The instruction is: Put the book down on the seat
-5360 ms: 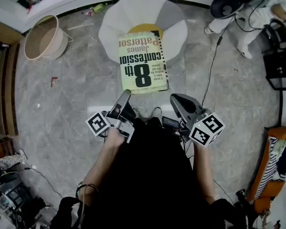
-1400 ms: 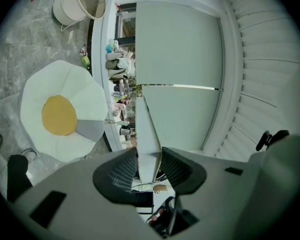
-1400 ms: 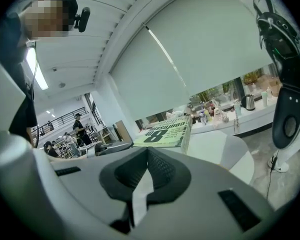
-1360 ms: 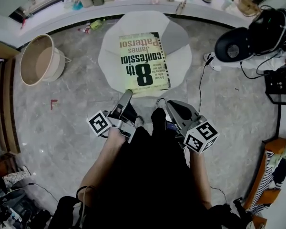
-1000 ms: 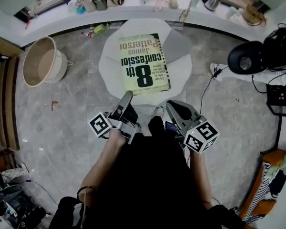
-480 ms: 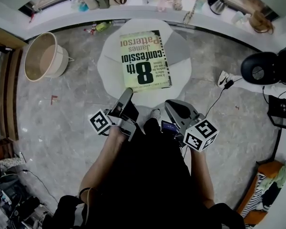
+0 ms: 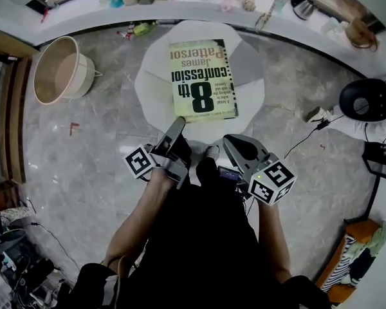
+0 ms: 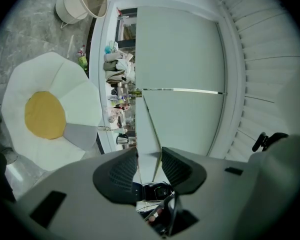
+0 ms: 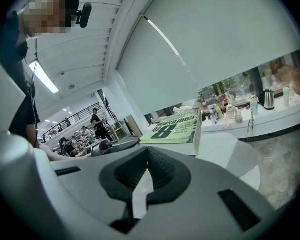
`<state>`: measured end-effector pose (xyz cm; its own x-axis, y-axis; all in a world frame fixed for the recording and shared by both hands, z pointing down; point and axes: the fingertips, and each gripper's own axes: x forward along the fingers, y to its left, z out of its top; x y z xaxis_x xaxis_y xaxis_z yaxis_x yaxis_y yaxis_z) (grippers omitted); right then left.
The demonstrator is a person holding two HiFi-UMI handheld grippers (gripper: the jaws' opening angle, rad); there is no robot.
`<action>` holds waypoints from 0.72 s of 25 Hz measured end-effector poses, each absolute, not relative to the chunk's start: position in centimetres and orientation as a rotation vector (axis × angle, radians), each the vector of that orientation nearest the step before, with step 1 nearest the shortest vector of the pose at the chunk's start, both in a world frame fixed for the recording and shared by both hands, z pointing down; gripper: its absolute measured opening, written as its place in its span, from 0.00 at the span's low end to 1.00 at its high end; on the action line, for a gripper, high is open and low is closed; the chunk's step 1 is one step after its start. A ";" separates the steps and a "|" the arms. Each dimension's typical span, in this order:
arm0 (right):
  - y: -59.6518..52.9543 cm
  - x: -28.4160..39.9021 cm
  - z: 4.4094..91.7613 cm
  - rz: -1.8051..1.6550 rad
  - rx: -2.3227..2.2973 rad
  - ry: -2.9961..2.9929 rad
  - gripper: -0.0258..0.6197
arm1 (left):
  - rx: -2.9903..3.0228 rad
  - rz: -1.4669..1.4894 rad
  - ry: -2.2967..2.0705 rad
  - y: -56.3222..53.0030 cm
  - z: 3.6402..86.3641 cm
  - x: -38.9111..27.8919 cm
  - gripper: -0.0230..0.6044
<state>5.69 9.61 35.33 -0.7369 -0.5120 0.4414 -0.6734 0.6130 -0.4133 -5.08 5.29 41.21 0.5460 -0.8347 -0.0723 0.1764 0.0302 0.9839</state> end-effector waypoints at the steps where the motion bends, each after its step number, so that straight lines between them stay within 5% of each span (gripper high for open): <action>1: 9.4 5.5 35.4 0.823 0.974 -2.559 0.06 | 1.317 -0.862 -0.634 5.1 41.5 -5.1 0.30; 18: 8.5 4.2 42.4 0.929 1.028 -2.413 0.06 | 1.362 -0.779 -0.517 1.5 51.2 -4.1 0.30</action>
<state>4.24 8.45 42.43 -0.6719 -0.5029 0.5438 -0.7377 0.5196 -0.4310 -4.13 1.46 51.24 0.6536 -0.7490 -0.1087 0.1910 0.0243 0.9813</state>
